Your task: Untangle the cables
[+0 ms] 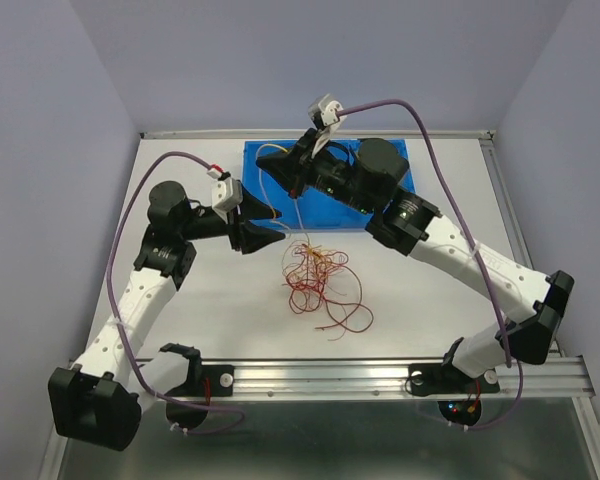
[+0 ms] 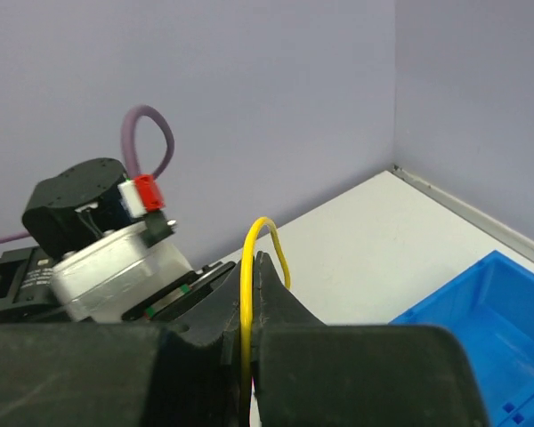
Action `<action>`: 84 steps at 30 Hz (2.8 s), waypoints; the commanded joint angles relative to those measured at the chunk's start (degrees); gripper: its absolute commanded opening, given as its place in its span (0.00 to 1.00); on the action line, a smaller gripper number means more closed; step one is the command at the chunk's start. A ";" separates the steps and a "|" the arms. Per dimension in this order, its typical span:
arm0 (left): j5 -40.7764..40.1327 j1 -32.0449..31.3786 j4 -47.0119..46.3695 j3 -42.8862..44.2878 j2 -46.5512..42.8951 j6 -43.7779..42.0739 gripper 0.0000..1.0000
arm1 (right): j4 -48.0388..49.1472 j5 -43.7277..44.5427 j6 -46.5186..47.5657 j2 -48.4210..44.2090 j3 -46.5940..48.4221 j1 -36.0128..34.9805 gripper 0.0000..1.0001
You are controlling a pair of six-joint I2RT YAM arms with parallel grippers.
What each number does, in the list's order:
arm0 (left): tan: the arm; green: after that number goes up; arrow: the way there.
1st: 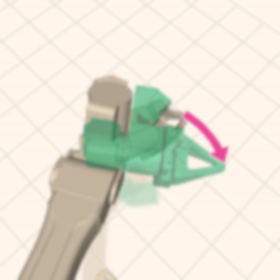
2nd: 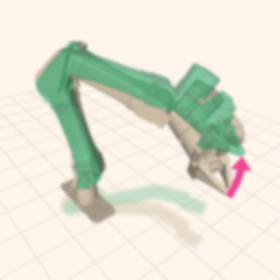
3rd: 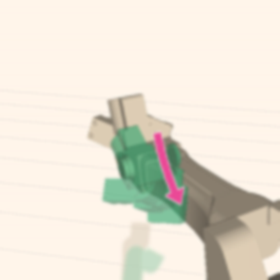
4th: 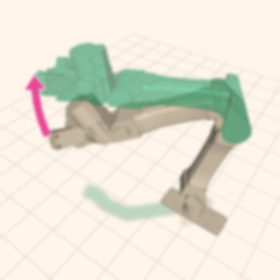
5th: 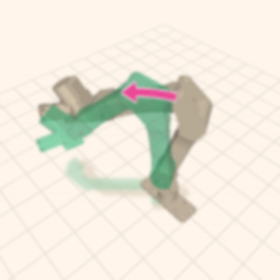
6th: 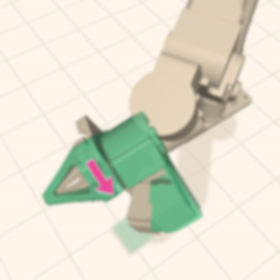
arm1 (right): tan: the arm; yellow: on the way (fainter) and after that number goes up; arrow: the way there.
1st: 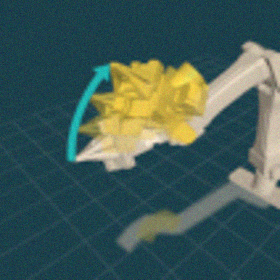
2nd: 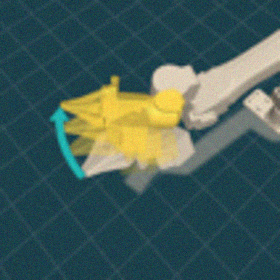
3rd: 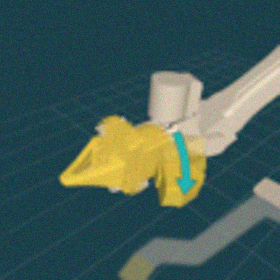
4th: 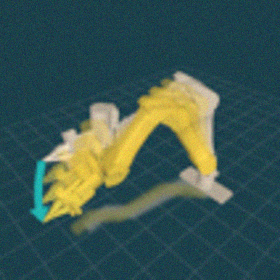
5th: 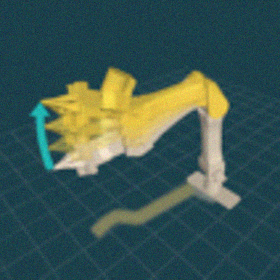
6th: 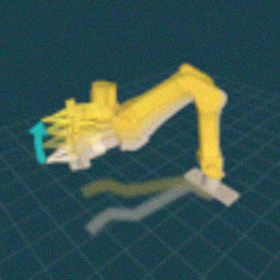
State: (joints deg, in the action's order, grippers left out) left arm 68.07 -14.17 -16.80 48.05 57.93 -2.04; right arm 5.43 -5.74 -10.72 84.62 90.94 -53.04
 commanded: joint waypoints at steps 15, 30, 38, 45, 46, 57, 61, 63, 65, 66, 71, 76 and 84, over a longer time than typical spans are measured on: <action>-5.58 -8.32 -5.44 0.29 1.30 -3.23 0.67 | 3.53 -3.31 -2.29 2.13 5.48 -0.67 0.01; -11.73 -8.85 -10.89 -2.00 -1.42 0.72 0.00 | 5.47 -3.67 -2.64 -0.59 1.53 -0.67 0.24; -14.11 -7.45 -4.91 2.04 -2.03 1.78 0.00 | 10.89 4.94 -2.11 -17.34 -22.66 -0.58 0.76; -13.76 -6.66 -2.28 5.12 -0.54 3.80 0.00 | 17.24 11.71 -3.78 -28.01 -44.95 -0.58 0.75; -13.58 -6.39 -1.93 5.38 -0.37 3.98 0.00 | 18.03 11.10 -3.87 -29.06 -46.54 -0.49 0.74; -12.44 -6.13 -1.75 4.60 -2.38 4.51 0.00 | 27.43 -0.76 -0.53 -17.74 -46.73 -0.58 0.51; -11.74 -5.95 -1.22 4.42 -2.30 4.15 0.00 | 29.02 -2.70 0.61 -15.37 -44.97 -0.58 0.51; -11.65 -5.95 -1.13 4.33 -2.38 4.07 0.00 | 29.55 -2.96 1.23 -14.49 -44.27 -0.49 0.51; -11.65 -5.95 -1.13 4.16 -2.30 3.98 0.00 | 29.64 -2.44 1.75 -14.31 -43.65 -0.58 0.51; -11.47 -5.95 -1.13 4.15 -2.21 3.89 0.00 | 29.72 -2.09 1.93 -14.22 -43.22 -0.58 0.51; -10.24 -5.95 -1.13 3.98 -1.59 3.80 0.00 | 29.64 -0.07 3.42 -12.99 -41.63 -0.58 0.51; -9.72 -5.95 -1.04 3.45 -1.94 3.36 0.00 | 30.95 2.31 5.01 -11.94 -41.10 -0.58 0.46; -8.58 -5.95 -0.78 3.63 -1.68 3.54 0.00 | 31.83 1.26 5.45 -7.90 -38.20 -0.49 0.33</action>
State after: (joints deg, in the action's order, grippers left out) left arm 57.12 -20.47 -15.57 51.03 57.32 1.78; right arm 33.08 -4.93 -6.59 75.96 48.71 -53.30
